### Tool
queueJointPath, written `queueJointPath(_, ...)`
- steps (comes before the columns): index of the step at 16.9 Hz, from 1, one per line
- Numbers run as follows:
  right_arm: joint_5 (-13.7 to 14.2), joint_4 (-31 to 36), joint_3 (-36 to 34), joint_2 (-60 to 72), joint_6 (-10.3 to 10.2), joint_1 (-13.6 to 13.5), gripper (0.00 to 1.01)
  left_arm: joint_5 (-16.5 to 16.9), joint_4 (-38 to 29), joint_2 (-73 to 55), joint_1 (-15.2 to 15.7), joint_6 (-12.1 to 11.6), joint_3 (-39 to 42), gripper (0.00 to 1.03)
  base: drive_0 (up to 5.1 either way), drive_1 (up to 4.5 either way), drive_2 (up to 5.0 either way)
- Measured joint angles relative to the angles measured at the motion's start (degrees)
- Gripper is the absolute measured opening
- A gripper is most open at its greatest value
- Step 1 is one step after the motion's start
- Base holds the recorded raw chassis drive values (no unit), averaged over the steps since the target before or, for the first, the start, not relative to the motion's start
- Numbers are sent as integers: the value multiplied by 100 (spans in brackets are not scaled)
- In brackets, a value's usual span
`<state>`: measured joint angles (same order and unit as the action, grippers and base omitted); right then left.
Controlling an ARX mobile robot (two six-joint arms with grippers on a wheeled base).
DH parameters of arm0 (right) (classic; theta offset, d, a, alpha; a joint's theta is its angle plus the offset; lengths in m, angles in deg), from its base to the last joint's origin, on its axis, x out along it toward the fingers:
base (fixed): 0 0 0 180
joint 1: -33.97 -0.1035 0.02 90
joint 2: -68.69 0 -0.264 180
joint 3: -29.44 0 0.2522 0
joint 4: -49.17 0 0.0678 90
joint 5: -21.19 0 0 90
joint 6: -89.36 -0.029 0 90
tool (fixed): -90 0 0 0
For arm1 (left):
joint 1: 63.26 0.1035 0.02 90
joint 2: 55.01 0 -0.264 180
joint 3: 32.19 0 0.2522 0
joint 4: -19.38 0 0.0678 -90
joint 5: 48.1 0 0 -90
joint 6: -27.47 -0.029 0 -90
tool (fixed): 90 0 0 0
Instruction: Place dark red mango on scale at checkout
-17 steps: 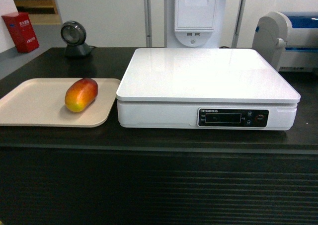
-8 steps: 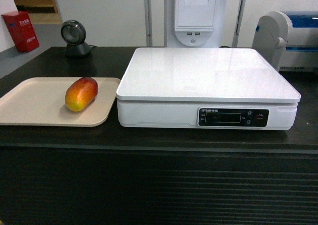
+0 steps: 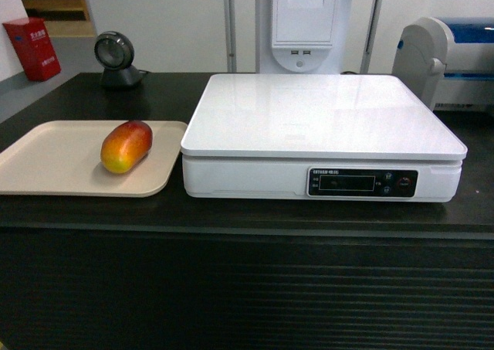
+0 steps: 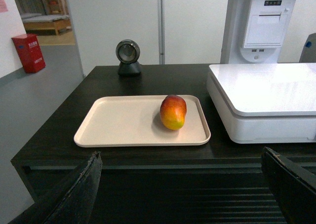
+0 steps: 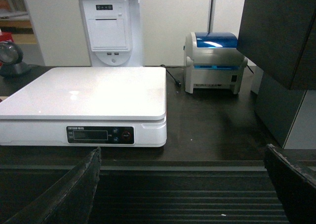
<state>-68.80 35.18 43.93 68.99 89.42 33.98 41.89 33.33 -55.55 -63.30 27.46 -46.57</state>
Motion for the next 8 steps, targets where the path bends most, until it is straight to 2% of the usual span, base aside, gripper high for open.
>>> queueJointPath(8,0,0,0,0,0,0,98,0,0,0,0,0,0,98,0,0,0)
